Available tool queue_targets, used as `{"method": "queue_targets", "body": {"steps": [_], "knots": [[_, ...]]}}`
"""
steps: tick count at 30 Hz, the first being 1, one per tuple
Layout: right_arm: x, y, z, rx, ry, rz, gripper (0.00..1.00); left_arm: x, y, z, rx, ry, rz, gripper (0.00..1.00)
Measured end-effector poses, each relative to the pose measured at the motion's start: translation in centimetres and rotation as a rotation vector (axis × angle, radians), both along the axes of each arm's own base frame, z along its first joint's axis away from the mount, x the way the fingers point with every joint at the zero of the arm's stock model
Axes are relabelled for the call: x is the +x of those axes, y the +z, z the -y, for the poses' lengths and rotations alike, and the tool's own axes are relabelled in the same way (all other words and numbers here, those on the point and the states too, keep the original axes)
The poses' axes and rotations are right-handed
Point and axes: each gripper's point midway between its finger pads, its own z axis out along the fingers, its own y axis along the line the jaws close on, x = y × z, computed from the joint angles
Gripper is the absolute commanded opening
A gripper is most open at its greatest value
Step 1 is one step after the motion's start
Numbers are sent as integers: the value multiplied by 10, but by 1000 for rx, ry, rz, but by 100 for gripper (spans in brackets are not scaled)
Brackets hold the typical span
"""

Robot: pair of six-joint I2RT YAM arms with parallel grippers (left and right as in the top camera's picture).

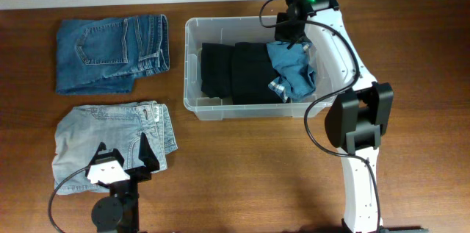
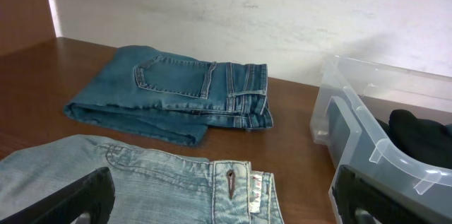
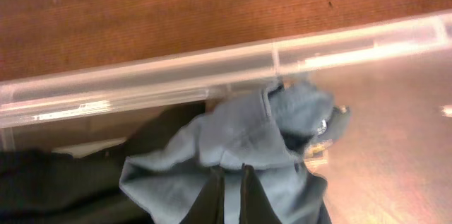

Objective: Pack container
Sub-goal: 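Push the light-blue denim down into the container with the right gripper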

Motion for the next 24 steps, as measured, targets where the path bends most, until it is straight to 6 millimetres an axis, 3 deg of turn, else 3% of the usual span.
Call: {"method": "queue_targets", "body": {"steps": [13, 24], "knots": [[-6, -56, 6, -33, -9, -39, 4, 0, 0, 0, 0, 0, 0, 99], [-11, -55, 11, -62, -10, -52, 4, 0, 0, 0, 0, 0, 0, 99]]}}
